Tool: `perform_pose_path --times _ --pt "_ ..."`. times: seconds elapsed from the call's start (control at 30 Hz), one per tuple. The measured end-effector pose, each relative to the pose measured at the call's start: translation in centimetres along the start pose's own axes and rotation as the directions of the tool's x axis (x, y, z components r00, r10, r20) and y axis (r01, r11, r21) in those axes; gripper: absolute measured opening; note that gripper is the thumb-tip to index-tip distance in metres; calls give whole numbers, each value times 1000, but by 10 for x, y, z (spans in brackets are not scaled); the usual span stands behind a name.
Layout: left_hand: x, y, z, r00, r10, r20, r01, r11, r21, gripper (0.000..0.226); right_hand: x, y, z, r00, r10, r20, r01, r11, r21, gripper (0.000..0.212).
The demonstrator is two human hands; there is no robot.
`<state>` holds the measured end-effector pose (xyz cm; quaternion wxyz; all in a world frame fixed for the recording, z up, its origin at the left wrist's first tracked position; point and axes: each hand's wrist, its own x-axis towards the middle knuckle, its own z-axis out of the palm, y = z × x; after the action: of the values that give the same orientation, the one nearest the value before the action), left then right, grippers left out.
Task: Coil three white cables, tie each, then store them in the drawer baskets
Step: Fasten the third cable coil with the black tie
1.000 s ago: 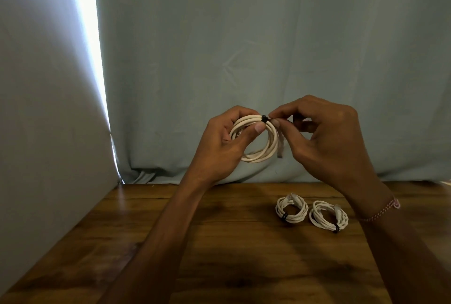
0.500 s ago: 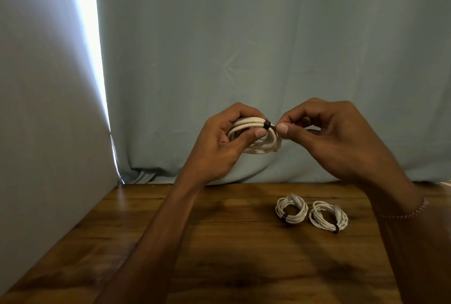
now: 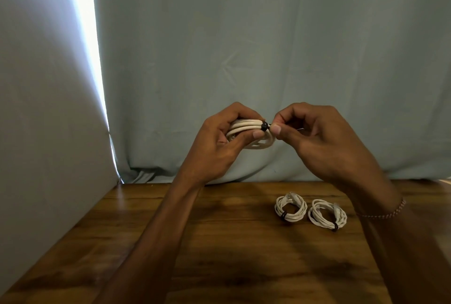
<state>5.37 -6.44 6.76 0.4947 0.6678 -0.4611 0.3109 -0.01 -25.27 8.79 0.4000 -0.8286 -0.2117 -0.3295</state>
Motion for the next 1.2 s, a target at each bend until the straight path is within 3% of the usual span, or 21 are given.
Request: perform_pose_path --times 0.5,0.73,1.0,1.2 --pt "2 7 -9 999 8 50 -12 997 72 15 0 -2 2 999 -48 26 44 992 121 6" --pt "1 8 -13 998 7 59 -10 998 60 16 2 1 -3 996 -75 41 69 988 140 3" --pt "2 8 -14 997 13 82 -10 999 -36 15 5 4 -15 977 -171 125 137 960 243 16" --pt "2 5 -12 995 3 96 2 999 -50 19 7 8 -17 938 -319 134 323 946 -14 17"
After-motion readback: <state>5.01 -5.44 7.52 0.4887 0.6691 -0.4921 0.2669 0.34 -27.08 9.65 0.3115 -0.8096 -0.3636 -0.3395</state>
